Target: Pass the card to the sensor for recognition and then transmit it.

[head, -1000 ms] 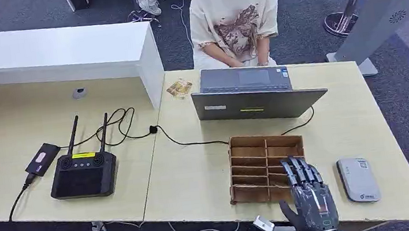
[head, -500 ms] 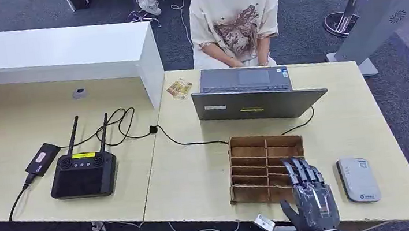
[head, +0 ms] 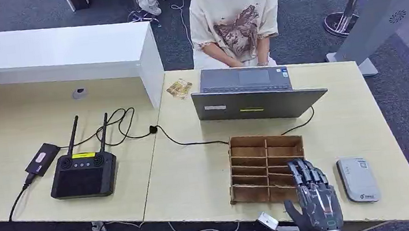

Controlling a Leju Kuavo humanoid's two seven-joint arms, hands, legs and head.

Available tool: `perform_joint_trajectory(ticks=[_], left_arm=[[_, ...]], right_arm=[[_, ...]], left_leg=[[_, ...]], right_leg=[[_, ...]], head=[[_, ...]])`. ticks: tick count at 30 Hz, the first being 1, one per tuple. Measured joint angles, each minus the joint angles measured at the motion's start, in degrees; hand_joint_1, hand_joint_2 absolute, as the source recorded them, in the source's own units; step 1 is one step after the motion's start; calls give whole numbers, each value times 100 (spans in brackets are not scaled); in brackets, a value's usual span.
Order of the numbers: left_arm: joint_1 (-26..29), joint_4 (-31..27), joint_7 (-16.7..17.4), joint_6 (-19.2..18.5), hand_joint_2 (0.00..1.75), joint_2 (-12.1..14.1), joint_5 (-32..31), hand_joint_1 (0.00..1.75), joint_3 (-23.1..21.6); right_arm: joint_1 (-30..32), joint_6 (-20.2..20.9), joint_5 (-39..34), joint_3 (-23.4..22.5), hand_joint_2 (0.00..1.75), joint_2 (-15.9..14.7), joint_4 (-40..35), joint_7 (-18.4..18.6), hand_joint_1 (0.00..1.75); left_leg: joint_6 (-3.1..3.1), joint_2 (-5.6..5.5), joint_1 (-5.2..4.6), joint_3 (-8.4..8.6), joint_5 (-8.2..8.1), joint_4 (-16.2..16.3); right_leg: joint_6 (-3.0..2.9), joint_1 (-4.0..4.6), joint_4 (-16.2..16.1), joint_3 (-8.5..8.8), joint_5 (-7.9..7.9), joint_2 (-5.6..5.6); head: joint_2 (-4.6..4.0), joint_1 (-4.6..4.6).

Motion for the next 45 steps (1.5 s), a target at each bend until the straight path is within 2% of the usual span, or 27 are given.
perform_joint_trajectory(ticks=[4, 7, 8, 10, 11, 12, 25, 27, 30, 33, 40, 44, 45], left_arm=[[0, 0, 0, 0, 0, 0, 0, 0, 0], [0, 0, 0, 0, 0, 0, 0, 0, 0], [0, 0, 0, 0, 0, 0, 0, 0, 0], [0, 0, 0, 0, 0, 0, 2, 0, 0], [0, 0, 0, 0, 0, 0, 2, 0, 0], [0, 0, 0, 0, 0, 0, 2, 0, 0], [0, 0, 0, 2, 0, -2, 2, 0, 0], [0, 0, 0, 2, 0, -2, 2, 0, 0], [0, 0, 0, 2, 0, -2, 2, 0, 0], [0, 0, 0, 0, 0, -2, 2, 0, 0], [0, 0, -2, -4, 0, -4, 15, 0, 0], [0, 0, -2, -4, 0, -9, 18, 0, 0], [0, 0, -2, -4, 0, -11, 20, 0, 0]], right_arm=[[7, 2, 0, -37, 175, 0, 0, 9, 38], [12, 9, 4, -44, 175, 0, 0, 18, 51], [14, 9, 7, -44, 175, 0, 0, 22, 68], [16, 9, 18, -50, 175, 0, 0, 22, 68], [17, 9, 18, -54, 175, 0, 2, 22, 101], [18, 9, 18, -57, 175, 0, 2, 22, 112], [31, 9, 20, -70, 175, 0, 5, 22, 112], [31, 9, 20, -70, 175, 0, 5, 22, 117], [31, 9, 20, -70, 175, 0, 5, 22, 110], [31, 7, 24, -70, 175, 0, 13, 22, 115], [31, 0, 55, -72, 175, 0, 59, 11, 103], [31, 0, 87, -72, 175, 0, 88, -22, 115], [30, 0, 87, -72, 175, 0, 94, -24, 140]], left_leg=[[0, 0, 0, 0, 0, 0], [0, 0, 0, 0, 0, 0], [0, 0, 0, 0, 0, 0], [0, 0, 0, 0, 0, 0], [0, 0, 0, 0, 0, 0], [0, 0, 0, 0, 0, 0], [0, 0, 0, 0, 0, 0], [0, 0, 0, 0, 0, 0], [0, 0, 0, 0, 0, 0], [0, 0, 0, 0, 0, 0], [0, 0, 0, 0, 1, 0], [0, 0, 0, 0, 1, 0], [0, 0, 0, 0, 1, 0]], right_leg=[[0, 0, 0, 0, 0, 0], [0, 0, 0, 0, 0, 0], [0, 0, 0, 0, 0, 0], [0, 0, 0, 0, 0, 0], [0, 0, 0, 0, 0, 0], [0, 0, 0, 0, 0, 0], [0, 0, 0, 0, 0, 0], [0, 0, 0, 0, 0, 0], [0, 0, 0, 0, 0, 0], [0, 0, 0, 0, 0, 0], [0, 0, 0, 1, 1, 0], [0, 0, 0, 0, 1, 0], [0, 0, 0, 1, 1, 0]], head=[[0, 0], [0, 0], [0, 2], [0, 2], [0, 0], [0, 2], [0, 2], [0, 0], [0, 0], [0, 0], [0, 2], [0, 0], [0, 2]])
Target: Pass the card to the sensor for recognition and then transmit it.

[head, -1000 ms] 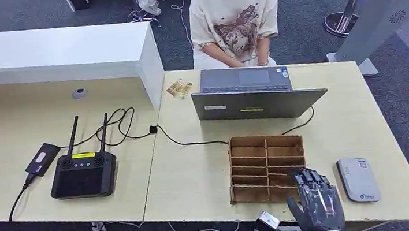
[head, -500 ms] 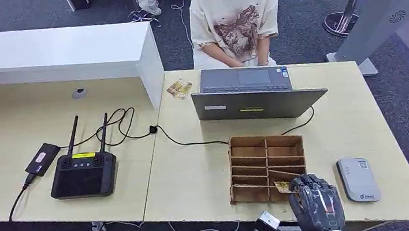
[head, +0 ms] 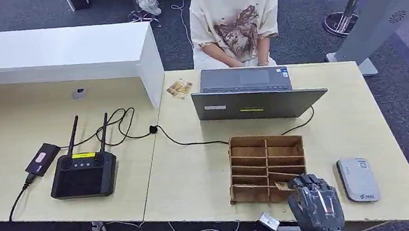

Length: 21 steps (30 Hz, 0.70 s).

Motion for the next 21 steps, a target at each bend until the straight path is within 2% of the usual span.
perform_joint_trajectory(ticks=[1, 6, 8, 21], left_arm=[[0, 0, -2, 2, 0, 0, 0, 0, 0], [0, 0, -15, 0, 0, 0, 15, 0, 0], [0, 0, -20, 2, 0, 0, 24, 0, 0], [2, 0, -98, 13, 0, 0, 101, 0, 4]], right_arm=[[0, 0, 0, 0, 175, 0, 4, -2, 150], [-23, -79, -127, -7, 175, 0, 22, -96, 169], [-23, -161, -227, -9, 175, 9, 33, -194, 164], [24, -859, -564, -127, 175, 87, -74, -738, 169]], left_leg=[[0, 0, 0, 0, 0, 0], [0, 0, 0, 0, 0, 0], [0, 0, 0, 0, 0, 0], [0, 0, 0, 1, 0, 0]], right_leg=[[0, 0, 0, 0, 0, 0], [0, 0, 0, 0, 0, 0], [0, 0, 0, 0, 0, 0], [0, 0, 0, 0, 0, 0]], head=[[0, -2], [0, -2], [0, 0], [0, 0]])
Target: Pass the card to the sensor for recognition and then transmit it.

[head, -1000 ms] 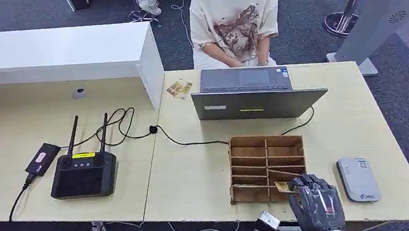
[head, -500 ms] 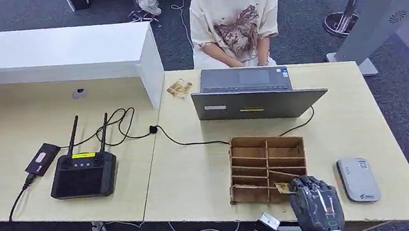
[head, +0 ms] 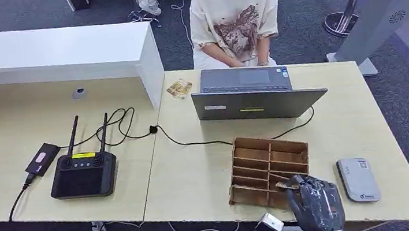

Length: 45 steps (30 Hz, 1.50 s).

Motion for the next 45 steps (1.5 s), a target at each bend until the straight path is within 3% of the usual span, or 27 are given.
perform_joint_trajectory(ticks=[6, 11, 23, 36, 45], left_arm=[[1, 0, -57, 17, 0, 0, 42, 0, 7], [4, 0, -94, 17, 0, 0, 72, 0, 15], [8, 0, -212, 81, 0, 2, 122, 0, 50], [8, 0, -264, 87, 0, 2, 122, 0, 59], [8, 0, -269, 87, 0, 4, 122, 0, 59]], right_arm=[[43, -203, -892, -55, 175, 9, -159, -635, 171], [66, -228, -1277, -118, 175, 9, -279, -890, 169], [188, 24, -3132, -262, 175, -33, -798, -2402, 171], [105, 393, -3558, -483, 175, -35, -1136, -3111, 173], [-30, 448, -3519, -625, 175, -35, -1279, -3185, 175]], left_leg=[[0, 0, 0, 0, 0, 0], [0, 0, 0, 0, 0, 0], [0, 0, 0, 0, 0, 0], [0, 0, 0, 0, 0, 0], [0, 0, 0, 1, 1, 0]], right_leg=[[0, 0, 0, 0, 0, 0], [0, 0, 0, 0, 0, 0], [0, 0, 0, 0, 0, 0], [0, 0, 0, 1, 1, 0], [0, 0, 0, 2, 1, -1]], head=[[0, -2], [0, -2], [0, 0], [0, -2], [0, -2]])
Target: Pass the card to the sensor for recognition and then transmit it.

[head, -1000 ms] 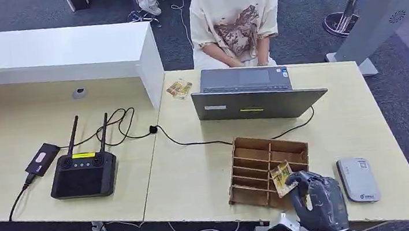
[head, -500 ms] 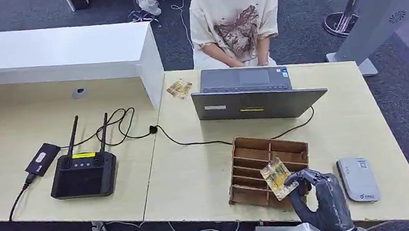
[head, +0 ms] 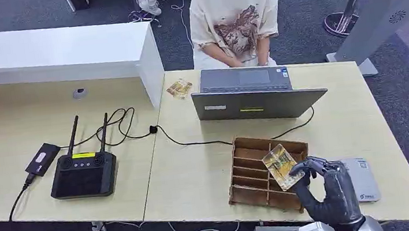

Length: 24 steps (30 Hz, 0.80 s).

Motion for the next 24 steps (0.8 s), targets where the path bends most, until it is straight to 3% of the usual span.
perform_joint_trajectory(ticks=[7, 15, 18, 24], left_arm=[[-1, 0, 0, 13, 0, 0, -4, 0, 0], [-11, 0, -11, -2, 0, 7, -83, 0, 0], [-18, 0, -11, -22, 0, 11, -133, 0, 0], [-30, 4, 52, -452, 0, 133, -256, 0, -15]], right_arm=[[-102, 33, 72, -72, 175, 2, -46, -90, 175], [-986, 743, -562, -76, 175, 2, -57, -164, 175], [-1484, 979, -636, -74, 175, 2, -15, 16, 175], [-2599, 1290, -667, -9, 175, 11, 267, 494, 175]], left_leg=[[0, 1, 0, 0, 0, 0], [-8, 7, 0, 2, 14, 0], [-4, 8, 0, 0, 20, 0], [-5, 7, 1, 0, 29, 0]], right_leg=[[0, 0, 1, 0, 0, 3], [-4, 0, 2, -1, 15, 7], [-5, 0, 3, -1, 19, 9], [-6, 1, 5, -2, 27, 8]], head=[[0, 2], [0, 0], [0, 2], [0, 2]])
